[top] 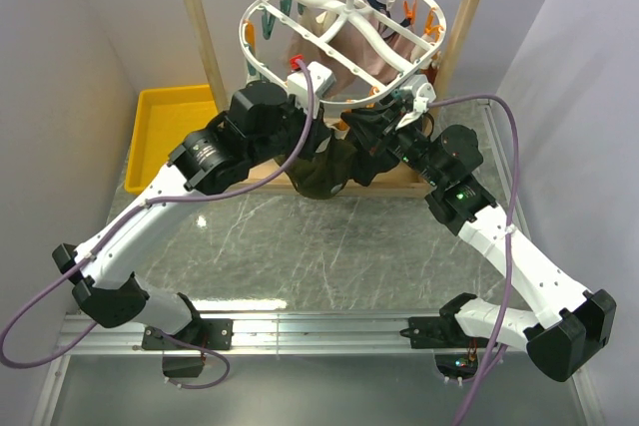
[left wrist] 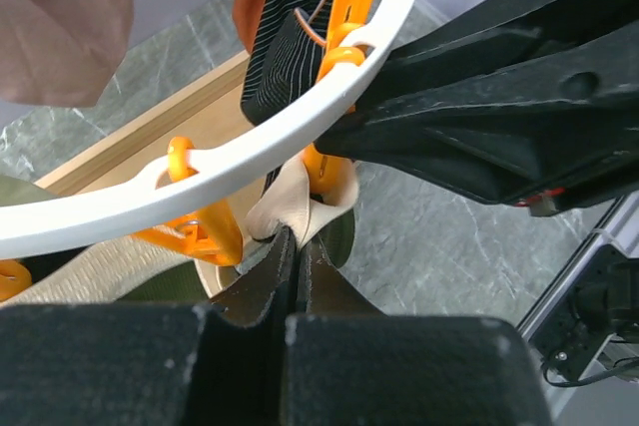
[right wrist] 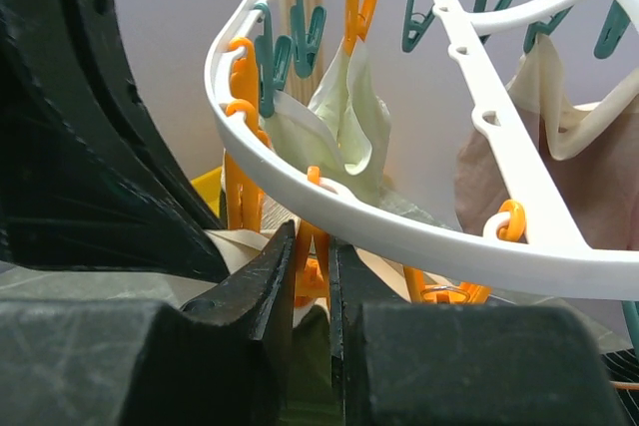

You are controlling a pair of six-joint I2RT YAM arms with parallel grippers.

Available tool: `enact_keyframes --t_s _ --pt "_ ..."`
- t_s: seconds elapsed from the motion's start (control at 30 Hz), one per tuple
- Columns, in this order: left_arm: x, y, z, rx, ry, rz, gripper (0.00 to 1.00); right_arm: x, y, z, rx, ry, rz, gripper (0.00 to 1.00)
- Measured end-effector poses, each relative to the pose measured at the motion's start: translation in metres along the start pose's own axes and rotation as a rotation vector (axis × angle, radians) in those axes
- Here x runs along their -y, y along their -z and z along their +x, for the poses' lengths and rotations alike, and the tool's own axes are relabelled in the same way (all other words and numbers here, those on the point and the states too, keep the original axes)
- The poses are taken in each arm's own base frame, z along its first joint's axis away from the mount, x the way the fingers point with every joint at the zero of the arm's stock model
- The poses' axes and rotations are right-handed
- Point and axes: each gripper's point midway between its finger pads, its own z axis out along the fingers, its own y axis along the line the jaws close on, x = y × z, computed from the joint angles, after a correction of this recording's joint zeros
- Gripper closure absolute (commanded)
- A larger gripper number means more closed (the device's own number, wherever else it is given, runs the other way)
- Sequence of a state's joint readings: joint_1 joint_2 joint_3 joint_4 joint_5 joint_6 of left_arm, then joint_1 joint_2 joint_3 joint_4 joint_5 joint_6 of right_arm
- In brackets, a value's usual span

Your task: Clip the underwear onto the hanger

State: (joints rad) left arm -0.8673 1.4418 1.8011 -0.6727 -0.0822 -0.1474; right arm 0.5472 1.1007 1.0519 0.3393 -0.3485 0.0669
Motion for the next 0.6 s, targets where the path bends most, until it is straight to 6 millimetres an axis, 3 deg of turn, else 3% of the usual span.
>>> enact_keyframes --t_s 0.5,0.6 --pt "-0.004 0.003 -0.011 0.042 0.012 -0.001 1.00 -0.001 0.001 -0.001 0.011 0.009 -0.001 1.00" --pt "-0.005 0.003 -0.015 0.055 0.013 0.002 1.00 0.000 0.001 0.000 0.011 0.008 0.001 0.91"
